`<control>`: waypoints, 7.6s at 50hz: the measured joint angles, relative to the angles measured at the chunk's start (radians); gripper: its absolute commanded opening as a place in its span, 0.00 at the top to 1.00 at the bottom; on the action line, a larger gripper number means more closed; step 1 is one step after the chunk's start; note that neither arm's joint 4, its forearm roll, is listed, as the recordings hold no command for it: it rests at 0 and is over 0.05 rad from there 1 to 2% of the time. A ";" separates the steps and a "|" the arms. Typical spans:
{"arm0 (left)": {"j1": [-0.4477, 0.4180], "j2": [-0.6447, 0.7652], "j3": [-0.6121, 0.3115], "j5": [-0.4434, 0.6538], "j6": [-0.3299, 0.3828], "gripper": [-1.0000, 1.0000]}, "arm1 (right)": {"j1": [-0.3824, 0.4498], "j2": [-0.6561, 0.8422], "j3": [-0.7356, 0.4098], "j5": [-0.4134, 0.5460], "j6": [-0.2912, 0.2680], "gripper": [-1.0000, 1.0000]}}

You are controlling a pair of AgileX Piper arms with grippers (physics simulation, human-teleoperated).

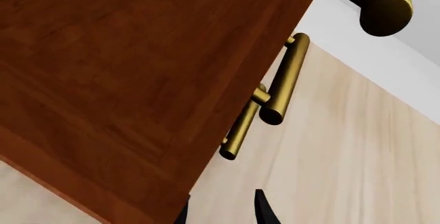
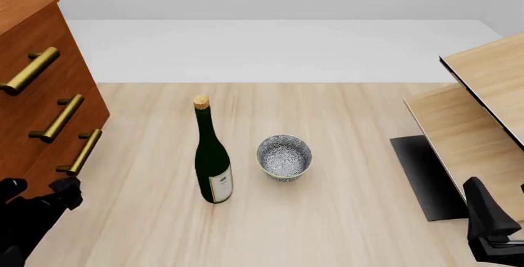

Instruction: Close the bottom drawer of the cabinet and open the top drawer.

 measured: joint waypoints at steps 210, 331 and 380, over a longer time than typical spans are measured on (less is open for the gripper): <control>-0.426 -0.591 -0.457 0.722 1.936 0.00 | -0.007 -0.003 -0.013 0.008 0.024 0.00; -0.028 -0.336 -0.545 0.683 1.875 0.00 | -0.001 -0.004 -0.004 -0.003 -0.002 0.00; 0.033 -0.296 -0.571 0.643 1.864 1.00 | 0.002 -0.002 -0.006 -0.005 -0.011 0.00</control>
